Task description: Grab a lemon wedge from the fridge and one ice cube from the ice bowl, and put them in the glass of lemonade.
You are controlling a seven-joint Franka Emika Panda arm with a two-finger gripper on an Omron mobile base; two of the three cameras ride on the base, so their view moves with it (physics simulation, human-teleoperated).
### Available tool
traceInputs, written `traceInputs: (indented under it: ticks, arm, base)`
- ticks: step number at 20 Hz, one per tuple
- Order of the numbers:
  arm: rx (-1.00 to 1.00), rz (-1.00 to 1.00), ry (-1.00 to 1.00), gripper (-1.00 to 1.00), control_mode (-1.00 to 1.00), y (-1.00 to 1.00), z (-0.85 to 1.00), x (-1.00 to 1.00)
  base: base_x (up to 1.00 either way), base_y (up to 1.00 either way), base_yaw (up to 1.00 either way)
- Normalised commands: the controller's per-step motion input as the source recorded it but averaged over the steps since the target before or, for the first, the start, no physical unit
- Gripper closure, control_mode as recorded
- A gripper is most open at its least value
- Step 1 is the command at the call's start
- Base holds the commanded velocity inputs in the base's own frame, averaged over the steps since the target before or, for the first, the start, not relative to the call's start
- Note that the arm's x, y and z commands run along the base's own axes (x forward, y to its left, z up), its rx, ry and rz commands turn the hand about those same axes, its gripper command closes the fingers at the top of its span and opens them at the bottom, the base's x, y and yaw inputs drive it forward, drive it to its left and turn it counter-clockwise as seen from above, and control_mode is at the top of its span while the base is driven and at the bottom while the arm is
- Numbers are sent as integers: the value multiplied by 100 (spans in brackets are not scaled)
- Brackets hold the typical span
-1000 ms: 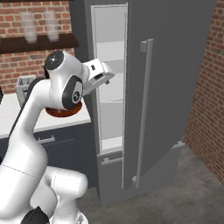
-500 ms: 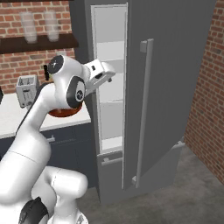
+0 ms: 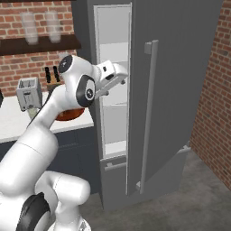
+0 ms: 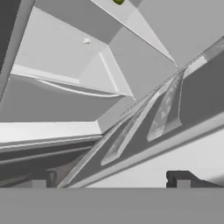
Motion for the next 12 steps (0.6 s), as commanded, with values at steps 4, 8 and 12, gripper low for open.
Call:
traceInputs:
  ticks: [4, 8, 12]
  arm:
    - [0, -14, 0, -100, -100, -59, -6, 0]
    - [0, -13, 0, -100, -100, -64, -6, 0]
    - [0, -12, 0, -100, -100, -82, -9, 0]
  base:
    - [0, 0, 0]
    - [0, 0, 0]
    - [0, 0, 0]
